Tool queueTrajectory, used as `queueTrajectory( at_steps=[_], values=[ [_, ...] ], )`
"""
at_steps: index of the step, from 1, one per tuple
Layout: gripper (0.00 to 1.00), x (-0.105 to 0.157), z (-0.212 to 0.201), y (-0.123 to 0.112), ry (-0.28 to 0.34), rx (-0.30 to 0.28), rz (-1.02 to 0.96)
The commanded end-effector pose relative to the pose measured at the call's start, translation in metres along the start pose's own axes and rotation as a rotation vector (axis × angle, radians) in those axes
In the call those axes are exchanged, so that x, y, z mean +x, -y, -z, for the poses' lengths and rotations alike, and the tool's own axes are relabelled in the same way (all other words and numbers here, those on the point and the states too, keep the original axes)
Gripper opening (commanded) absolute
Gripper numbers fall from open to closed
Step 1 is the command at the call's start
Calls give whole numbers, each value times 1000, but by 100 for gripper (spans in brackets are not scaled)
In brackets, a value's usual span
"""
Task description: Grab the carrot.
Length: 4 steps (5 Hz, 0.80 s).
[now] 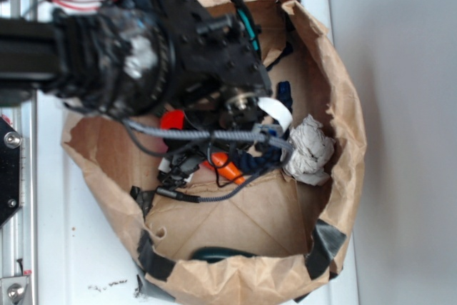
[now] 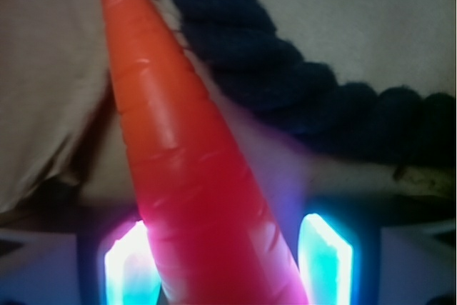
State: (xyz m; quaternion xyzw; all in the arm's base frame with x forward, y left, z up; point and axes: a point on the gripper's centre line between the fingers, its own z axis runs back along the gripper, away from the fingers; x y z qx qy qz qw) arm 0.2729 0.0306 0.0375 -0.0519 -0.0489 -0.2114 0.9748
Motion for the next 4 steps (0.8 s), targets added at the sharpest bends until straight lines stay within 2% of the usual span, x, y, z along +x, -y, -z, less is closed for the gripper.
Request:
queueTrajectory(
  at_steps=[1, 2, 3, 4],
  values=[
    [0, 4, -54, -3, 94, -6, -30],
    [0, 2, -90, 2, 97, 30, -154],
    [0, 5, -115, 7, 68, 105, -307],
    [0, 11, -134, 26, 63, 59, -276]
  ],
)
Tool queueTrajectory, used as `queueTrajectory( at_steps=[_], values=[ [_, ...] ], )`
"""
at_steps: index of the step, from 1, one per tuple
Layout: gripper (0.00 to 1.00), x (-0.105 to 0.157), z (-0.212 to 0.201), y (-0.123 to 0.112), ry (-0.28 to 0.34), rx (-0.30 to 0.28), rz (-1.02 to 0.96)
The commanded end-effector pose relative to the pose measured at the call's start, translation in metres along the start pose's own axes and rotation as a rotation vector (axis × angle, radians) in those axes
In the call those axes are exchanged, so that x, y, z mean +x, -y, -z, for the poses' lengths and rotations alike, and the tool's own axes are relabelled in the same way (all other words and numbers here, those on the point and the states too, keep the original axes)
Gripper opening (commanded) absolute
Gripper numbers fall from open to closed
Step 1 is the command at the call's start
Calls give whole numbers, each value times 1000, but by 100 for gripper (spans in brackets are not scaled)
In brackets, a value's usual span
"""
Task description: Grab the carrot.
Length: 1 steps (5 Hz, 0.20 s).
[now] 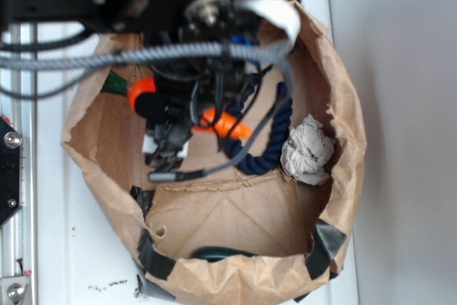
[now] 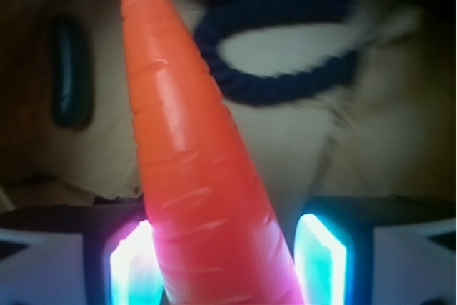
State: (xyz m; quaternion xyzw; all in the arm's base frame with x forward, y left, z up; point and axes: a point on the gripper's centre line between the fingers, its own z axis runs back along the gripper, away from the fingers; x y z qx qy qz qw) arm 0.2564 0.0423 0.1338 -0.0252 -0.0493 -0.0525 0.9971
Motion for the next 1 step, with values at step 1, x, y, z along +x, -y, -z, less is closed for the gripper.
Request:
queueTrajectory(
  at_steps=[1],
  values=[
    [0, 24, -48, 38, 76, 25, 6]
  ],
)
